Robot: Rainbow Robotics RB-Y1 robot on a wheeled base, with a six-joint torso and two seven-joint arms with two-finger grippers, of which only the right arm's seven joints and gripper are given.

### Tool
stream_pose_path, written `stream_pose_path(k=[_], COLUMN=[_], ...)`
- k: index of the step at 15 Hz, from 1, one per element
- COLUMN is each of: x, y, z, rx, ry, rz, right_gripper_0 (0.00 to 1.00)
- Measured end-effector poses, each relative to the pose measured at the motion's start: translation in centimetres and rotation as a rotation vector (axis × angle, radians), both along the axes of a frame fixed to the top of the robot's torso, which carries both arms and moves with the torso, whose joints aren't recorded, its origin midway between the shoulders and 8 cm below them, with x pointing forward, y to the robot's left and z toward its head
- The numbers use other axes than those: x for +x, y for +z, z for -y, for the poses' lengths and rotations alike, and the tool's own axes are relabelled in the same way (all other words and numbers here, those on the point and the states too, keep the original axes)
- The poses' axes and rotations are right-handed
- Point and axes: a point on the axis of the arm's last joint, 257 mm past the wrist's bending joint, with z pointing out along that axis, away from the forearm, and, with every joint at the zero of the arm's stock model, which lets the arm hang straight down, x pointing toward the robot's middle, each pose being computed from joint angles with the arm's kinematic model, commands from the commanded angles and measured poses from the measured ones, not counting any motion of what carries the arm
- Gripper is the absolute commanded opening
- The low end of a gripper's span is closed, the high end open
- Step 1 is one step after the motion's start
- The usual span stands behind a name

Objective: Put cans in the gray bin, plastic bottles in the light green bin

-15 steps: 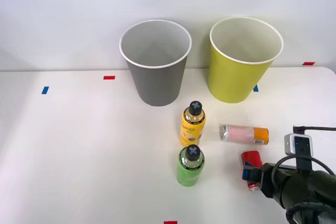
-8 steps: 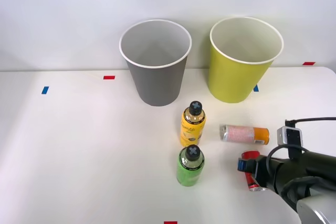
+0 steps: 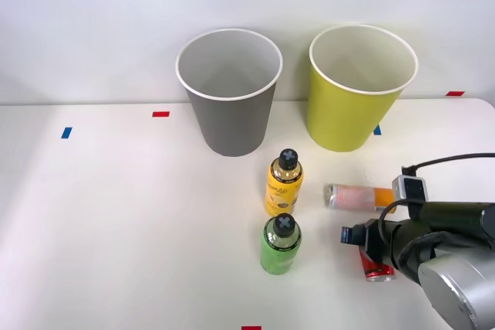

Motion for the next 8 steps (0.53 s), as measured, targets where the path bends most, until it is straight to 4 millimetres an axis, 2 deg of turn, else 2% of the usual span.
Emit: stream_pose_path(k=[6,8], x=[-0.3,-0.1], y=[-0.5,-1.5], z=[1.4,1.8], rx=[-0.064,-0.071], ry=[0.002,-0.004], rz=[-0.056,-0.085], right_gripper_0=[1.0,1.0])
